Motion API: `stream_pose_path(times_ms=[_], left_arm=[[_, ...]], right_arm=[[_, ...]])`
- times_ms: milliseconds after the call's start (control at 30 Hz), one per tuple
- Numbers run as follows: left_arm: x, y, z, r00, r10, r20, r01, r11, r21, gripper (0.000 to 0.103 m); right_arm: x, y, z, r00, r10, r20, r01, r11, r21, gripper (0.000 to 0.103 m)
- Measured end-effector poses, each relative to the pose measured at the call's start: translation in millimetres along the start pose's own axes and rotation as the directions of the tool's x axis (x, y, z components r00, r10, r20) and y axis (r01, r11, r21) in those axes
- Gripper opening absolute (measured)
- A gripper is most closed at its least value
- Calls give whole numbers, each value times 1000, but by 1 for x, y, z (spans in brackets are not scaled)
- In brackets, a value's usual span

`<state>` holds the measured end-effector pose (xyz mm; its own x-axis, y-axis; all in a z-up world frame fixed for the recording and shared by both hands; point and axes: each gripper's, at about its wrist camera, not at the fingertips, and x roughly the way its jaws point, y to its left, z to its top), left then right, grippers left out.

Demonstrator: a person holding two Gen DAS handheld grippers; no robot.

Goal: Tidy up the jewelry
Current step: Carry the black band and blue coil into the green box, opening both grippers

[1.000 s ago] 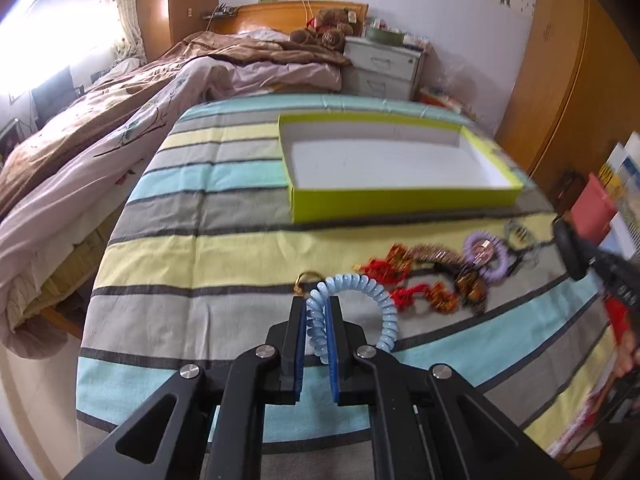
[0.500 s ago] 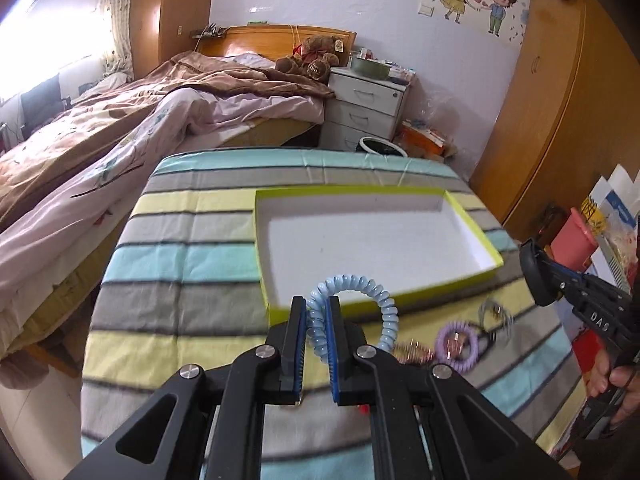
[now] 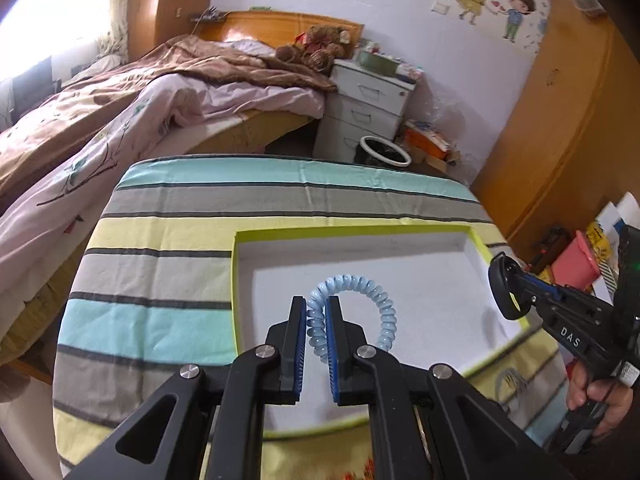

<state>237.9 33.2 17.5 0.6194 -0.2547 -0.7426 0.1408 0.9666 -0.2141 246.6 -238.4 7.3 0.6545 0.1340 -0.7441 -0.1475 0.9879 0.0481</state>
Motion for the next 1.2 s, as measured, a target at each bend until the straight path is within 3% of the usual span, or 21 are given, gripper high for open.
stream_pose_path(times_ms=[500,1200], left_arm=[[62,7,14,997,29,-76,-30,1000,-1,9],[68,5,12,994,33,-109,-34,999,-2,12]], right_arm=[[52,1,14,997,-26,-76,23,999,-40,13],[60,5,18,996,-56,-63,51,996,-79,13]])
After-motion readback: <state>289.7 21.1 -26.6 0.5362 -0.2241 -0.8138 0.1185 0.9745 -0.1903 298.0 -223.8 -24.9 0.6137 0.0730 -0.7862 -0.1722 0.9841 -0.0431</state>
